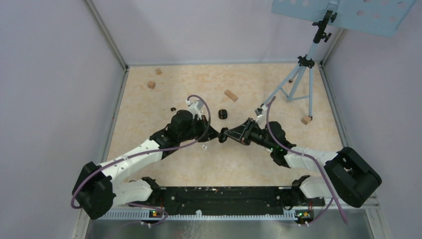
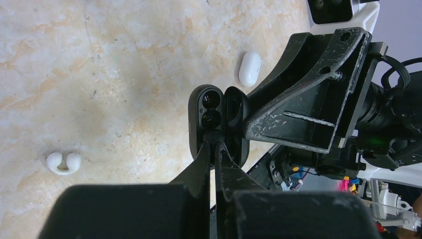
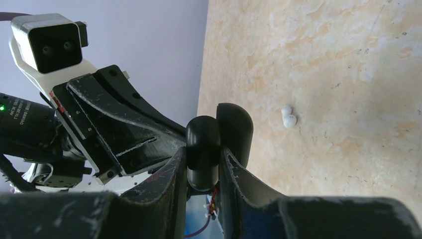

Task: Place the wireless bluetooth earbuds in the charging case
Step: Insert the right earbud into the right side groove of the charging case.

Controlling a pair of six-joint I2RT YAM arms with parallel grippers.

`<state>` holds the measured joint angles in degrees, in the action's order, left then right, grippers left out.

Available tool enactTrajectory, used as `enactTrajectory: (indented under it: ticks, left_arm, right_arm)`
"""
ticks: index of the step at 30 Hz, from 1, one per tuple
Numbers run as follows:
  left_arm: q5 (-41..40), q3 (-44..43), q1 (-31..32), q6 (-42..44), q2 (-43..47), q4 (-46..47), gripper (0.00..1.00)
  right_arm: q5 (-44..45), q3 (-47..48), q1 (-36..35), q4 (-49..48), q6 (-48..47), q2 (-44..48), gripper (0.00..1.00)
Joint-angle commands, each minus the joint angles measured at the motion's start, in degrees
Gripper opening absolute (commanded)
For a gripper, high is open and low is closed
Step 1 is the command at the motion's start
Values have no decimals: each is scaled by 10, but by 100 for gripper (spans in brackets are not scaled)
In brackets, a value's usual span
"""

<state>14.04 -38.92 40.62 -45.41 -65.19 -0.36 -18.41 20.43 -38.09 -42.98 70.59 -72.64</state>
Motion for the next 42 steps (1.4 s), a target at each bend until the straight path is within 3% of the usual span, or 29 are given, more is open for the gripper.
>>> enactTrajectory:
  ticks: [1, 23, 35, 42]
  left_arm:
    - [8, -25, 3, 10, -7, -9, 0]
    - [-8, -38, 24, 24, -25, -35, 0]
    - [-26, -49, 29, 24, -14, -50, 38]
    - [-45, -60, 29, 32, 11, -83, 40]
  right_arm:
    - [-1, 23, -2, -36, -3, 4, 0]
    - [-1, 24, -2, -40, 1, 5, 0]
    - [-2, 18, -2, -38, 0, 7, 0]
    - [-2, 15, -2, -40, -1, 9, 0]
